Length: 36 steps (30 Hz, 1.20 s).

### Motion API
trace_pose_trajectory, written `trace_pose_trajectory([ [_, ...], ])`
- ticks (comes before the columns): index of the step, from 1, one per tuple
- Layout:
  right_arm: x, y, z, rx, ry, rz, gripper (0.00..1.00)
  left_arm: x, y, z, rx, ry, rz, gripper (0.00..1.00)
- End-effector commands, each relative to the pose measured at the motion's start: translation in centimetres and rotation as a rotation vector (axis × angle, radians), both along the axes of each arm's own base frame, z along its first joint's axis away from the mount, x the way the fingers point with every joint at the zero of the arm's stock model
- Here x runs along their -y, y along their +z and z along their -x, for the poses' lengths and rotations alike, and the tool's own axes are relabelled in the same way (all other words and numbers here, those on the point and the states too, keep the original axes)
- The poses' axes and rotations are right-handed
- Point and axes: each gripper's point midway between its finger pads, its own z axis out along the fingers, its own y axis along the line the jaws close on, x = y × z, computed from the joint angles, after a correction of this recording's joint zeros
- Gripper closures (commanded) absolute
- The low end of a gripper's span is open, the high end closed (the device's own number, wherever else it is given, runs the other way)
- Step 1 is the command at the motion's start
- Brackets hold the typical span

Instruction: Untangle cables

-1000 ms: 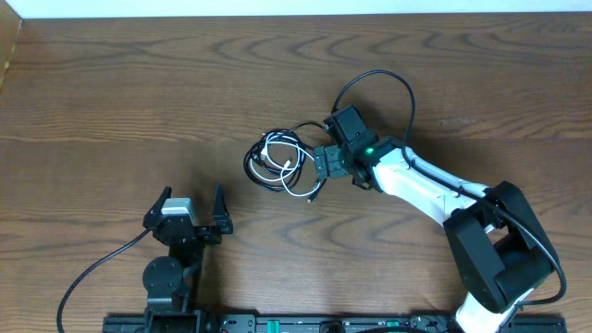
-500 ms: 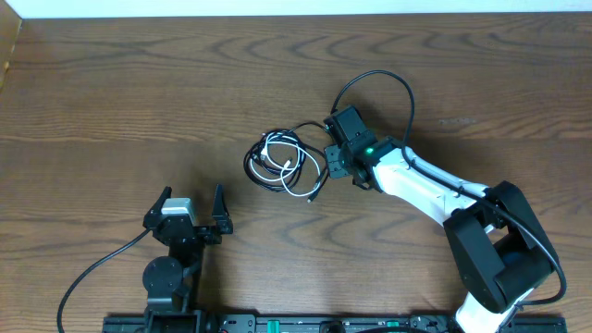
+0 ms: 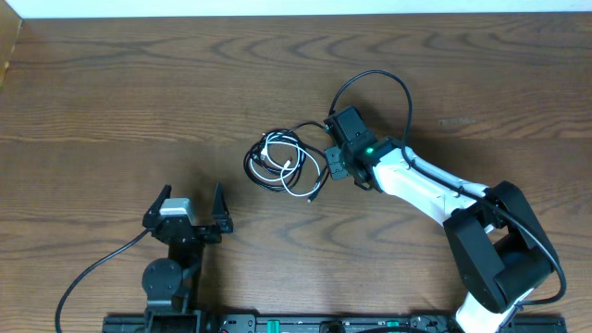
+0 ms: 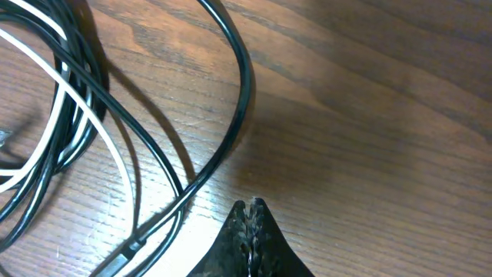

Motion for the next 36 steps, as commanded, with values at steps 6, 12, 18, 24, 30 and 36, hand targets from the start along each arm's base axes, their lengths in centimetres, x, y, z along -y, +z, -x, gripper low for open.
trace_pose_trajectory([
  [6,0.6,-0.4,-0.4,0.007,0.000,0.031,0.99,3.0,7.2,1.8,0.090,-0.179,0.335,0.02],
  [12,0.6,-0.4,-0.4,0.007,-0.001,0.030,0.99,4.6,11.1,3.2,0.028,-0.269,0.403,0.02],
  [18,1.4,0.3,-0.9,0.014,-0.024,0.023,0.89,6.3,14.9,2.6,-0.109,-0.349,0.404,0.02],
  [24,2.8,3.4,-1.0,0.045,-0.053,0.001,0.64,6.8,13.6,-0.1,-0.449,-0.329,0.353,0.02],
  [30,3.6,7.0,-0.7,0.094,-0.066,-0.028,0.46,6.8,8.5,-2.0,-0.870,-0.287,0.342,0.02],
  [36,3.7,7.1,-0.6,0.092,-0.067,-0.026,0.35,6.9,1.6,-3.8,-1.164,-0.238,0.387,0.02],
])
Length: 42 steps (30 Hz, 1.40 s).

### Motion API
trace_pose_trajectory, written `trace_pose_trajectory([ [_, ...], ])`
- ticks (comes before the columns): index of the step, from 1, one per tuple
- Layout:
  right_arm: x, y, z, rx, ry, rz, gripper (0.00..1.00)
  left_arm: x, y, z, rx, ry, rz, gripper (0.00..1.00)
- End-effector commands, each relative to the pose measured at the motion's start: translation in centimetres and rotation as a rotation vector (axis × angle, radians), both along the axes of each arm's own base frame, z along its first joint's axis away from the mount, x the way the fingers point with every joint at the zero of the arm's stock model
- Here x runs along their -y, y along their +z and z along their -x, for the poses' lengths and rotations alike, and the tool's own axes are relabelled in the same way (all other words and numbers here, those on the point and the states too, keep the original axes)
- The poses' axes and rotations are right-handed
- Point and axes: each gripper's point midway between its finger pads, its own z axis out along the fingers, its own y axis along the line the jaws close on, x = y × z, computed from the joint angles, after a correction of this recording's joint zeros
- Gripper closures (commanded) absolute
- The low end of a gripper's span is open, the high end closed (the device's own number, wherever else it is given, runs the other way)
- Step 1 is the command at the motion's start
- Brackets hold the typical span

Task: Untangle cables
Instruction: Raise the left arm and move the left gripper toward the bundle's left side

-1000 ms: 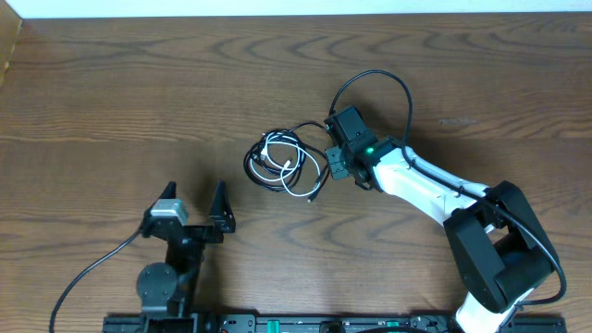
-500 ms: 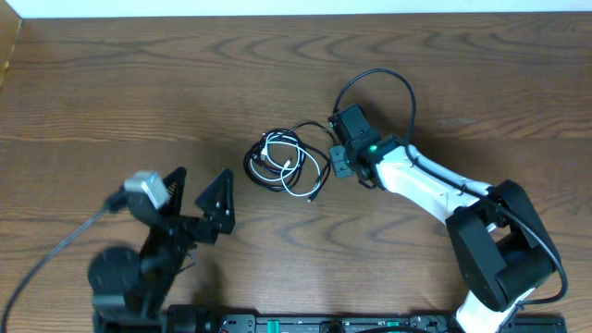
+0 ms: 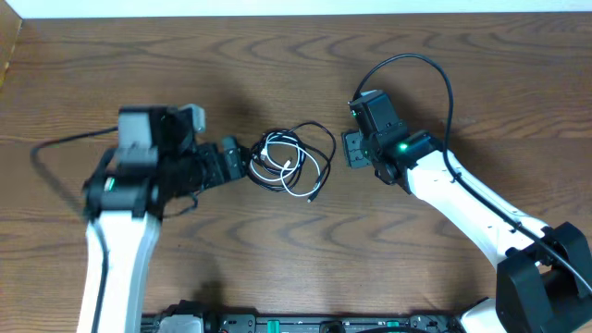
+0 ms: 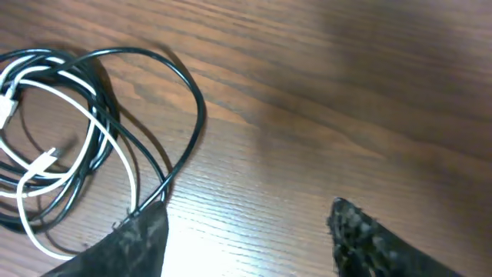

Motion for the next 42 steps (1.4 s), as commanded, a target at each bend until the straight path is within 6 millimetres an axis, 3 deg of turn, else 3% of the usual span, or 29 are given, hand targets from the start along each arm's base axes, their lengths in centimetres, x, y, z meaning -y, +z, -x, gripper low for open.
trace_pose_trajectory([
  [1,0.3,0.0,-0.2,-0.001,-0.008,0.006,0.35,0.2,-2.8,-0.1,-0.127,-0.030,-0.004,0.02],
  [9,0.4,-0.1,-0.2,-0.001,-0.009,0.006,0.27,0.2,-8.3,-0.2,-0.360,-0.017,-0.001,0.02],
  [17,0.2,-1.2,-0.4,-0.019,-0.013,0.013,0.26,-0.4,-10.8,-0.6,-0.451,0.063,-0.024,0.02],
  [18,0.2,-1.3,-0.4,-0.020,-0.012,0.013,0.26,-0.5,-10.8,-1.0,-0.437,0.065,-0.028,0.18],
  [19,0.2,-1.4,-0.4,-0.021,-0.012,0.014,0.26,-0.5,-10.8,-1.4,-0.421,0.069,-0.025,0.40],
  [20,0.1,-1.4,-0.4,-0.022,-0.010,0.013,0.26,-0.4,-10.8,-1.7,-0.418,0.091,-0.018,0.53],
  [23,0.0,-1.6,-0.4,-0.026,-0.006,0.009,0.27,-0.2,-11.1,-2.1,-0.417,0.138,-0.003,0.67],
  [26,0.0,-1.6,-0.4,-0.026,-0.006,0.010,0.27,0.1,-11.8,-2.7,-0.385,0.142,-0.014,0.68],
  [33,-1.4,-1.5,0.1,-0.054,0.038,-0.057,0.27,-3.1,-14.1,-2.2,-0.412,0.393,-0.220,0.68],
  [42,-2.8,-1.4,0.7,-0.077,0.084,-0.114,0.22,-2.7,-14.8,-4.1,-0.334,0.388,-0.220,0.68],
])
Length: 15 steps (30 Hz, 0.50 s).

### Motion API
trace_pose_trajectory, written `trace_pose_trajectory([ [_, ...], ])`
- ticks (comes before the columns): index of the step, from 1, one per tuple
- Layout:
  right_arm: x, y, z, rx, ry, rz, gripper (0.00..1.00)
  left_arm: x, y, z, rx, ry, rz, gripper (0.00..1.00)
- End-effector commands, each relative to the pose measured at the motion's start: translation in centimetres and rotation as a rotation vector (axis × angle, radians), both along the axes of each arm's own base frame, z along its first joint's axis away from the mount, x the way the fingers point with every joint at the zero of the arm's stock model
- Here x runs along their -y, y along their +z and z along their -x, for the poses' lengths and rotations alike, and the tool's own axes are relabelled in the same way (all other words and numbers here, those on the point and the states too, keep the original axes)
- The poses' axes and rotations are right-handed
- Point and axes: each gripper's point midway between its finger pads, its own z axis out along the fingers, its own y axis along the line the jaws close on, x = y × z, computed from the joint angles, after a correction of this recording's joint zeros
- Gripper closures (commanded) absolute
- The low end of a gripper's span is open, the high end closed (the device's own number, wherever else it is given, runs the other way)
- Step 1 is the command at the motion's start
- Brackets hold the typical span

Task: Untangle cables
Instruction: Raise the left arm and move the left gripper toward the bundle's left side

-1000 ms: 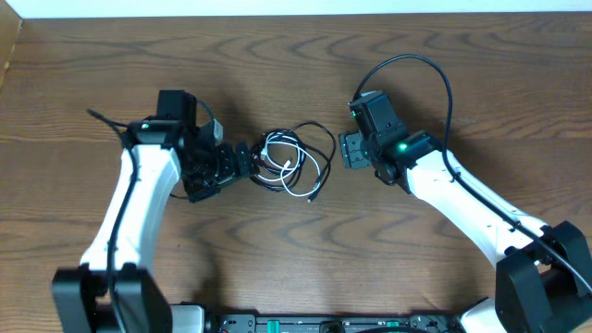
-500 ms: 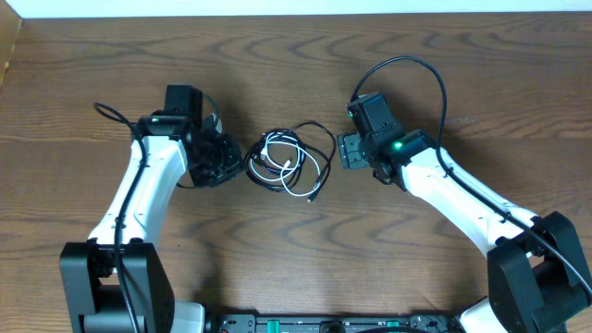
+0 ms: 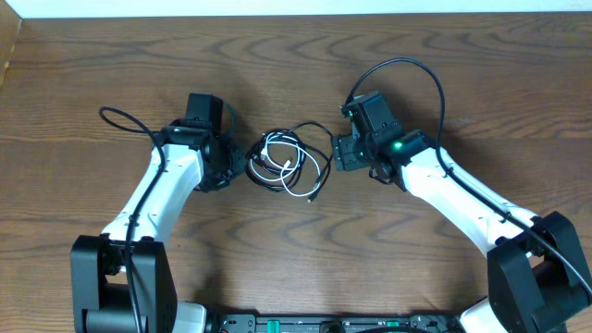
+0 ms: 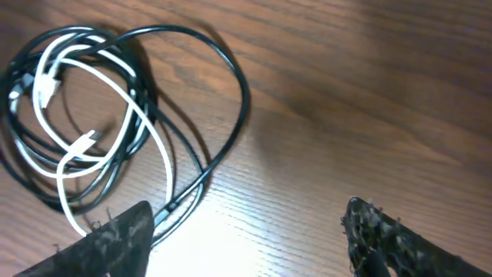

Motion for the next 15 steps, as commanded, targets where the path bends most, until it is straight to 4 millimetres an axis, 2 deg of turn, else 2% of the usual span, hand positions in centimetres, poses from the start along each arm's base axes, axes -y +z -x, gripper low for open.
trace_pose_trajectory([
  [1,-0.5,-0.1,0.1,-0.011,0.013,-0.020,0.21,-0.6,-1.1,0.0,-0.020,0.028,-0.035,0.67],
  [9,-0.5,0.0,0.0,-0.009,0.013,-0.022,0.20,-0.6,-3.4,0.3,-0.087,0.026,-0.041,0.68],
  [15,-0.5,0.0,0.0,-0.009,0.013,-0.021,0.19,0.1,-5.1,1.0,-0.143,0.003,-0.044,0.69],
])
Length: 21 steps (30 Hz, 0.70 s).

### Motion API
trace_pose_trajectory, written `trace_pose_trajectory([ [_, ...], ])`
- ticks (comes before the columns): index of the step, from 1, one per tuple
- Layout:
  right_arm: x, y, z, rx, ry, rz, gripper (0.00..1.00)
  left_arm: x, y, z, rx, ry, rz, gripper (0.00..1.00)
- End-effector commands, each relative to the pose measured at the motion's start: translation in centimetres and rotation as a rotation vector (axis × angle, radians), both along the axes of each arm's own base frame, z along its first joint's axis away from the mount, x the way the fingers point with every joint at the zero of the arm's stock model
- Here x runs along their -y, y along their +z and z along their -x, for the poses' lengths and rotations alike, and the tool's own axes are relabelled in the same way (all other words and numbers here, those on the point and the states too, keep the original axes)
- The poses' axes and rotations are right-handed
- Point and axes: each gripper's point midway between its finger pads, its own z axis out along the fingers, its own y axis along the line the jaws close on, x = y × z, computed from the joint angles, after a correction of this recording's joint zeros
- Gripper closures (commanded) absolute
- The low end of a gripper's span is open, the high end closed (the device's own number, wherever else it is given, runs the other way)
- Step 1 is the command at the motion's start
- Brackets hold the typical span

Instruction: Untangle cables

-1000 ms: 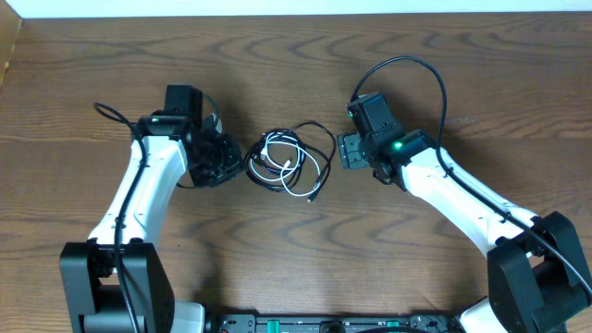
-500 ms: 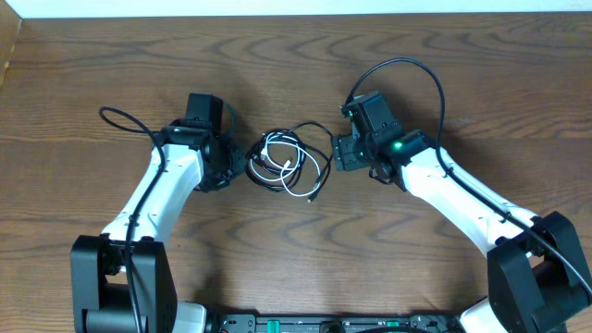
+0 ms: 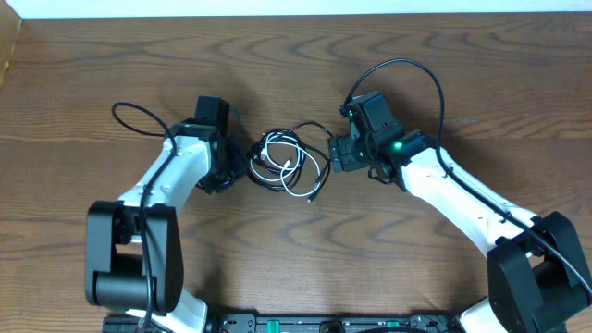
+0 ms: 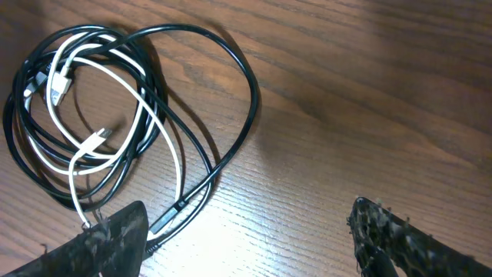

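Observation:
A tangle of black cable [image 3: 277,176] and white cable [image 3: 298,163] lies mid-table. In the right wrist view the black cable [image 4: 244,85] makes a wide loop around the coiled white cable [image 4: 157,127]. Its plug end [image 4: 173,215] lies by my lower-left finger. My right gripper [image 3: 339,155] [image 4: 250,242] stands open just right of the loop, with bare wood between its fingertips [image 4: 384,231]. My left gripper [image 3: 237,170] sits against the tangle's left edge; its fingers look spread.
The wooden table [image 3: 444,74] spreads around the cables. Each arm's own black supply cable arcs above it, one at the left [image 3: 129,113] and one at the right [image 3: 416,69]. A box edge [image 3: 7,46] shows at the far left.
The left arm's elbow has swung in and its gripper has edged a little closer to the tangle's left side. My right gripper has crept slightly toward the loop, still open.
At first the left arm was parked at the table's front with its gripper open, and my right gripper was shut beside the black loop. Then the left arm was at the tangle's left and the right gripper was open. Both grippers now flank the tangle.

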Motion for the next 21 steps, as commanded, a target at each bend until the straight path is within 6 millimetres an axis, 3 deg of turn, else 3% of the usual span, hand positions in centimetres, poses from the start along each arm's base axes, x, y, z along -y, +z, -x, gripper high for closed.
trace_pose_trajectory([
  [1,-0.2,-0.1,-0.1,-0.002,0.002,-0.005,0.19,0.4,-1.1,0.7,-0.038,-0.019,-0.014,0.69],
  [11,-0.1,-0.1,-0.1,-0.003,0.002,-0.005,0.19,2.5,-1.7,1.6,-0.062,-0.112,-0.022,0.85],
  [21,-0.1,-0.1,-0.1,-0.003,0.002,-0.005,0.18,3.8,-1.8,2.7,-0.090,-0.164,-0.028,0.91],
])
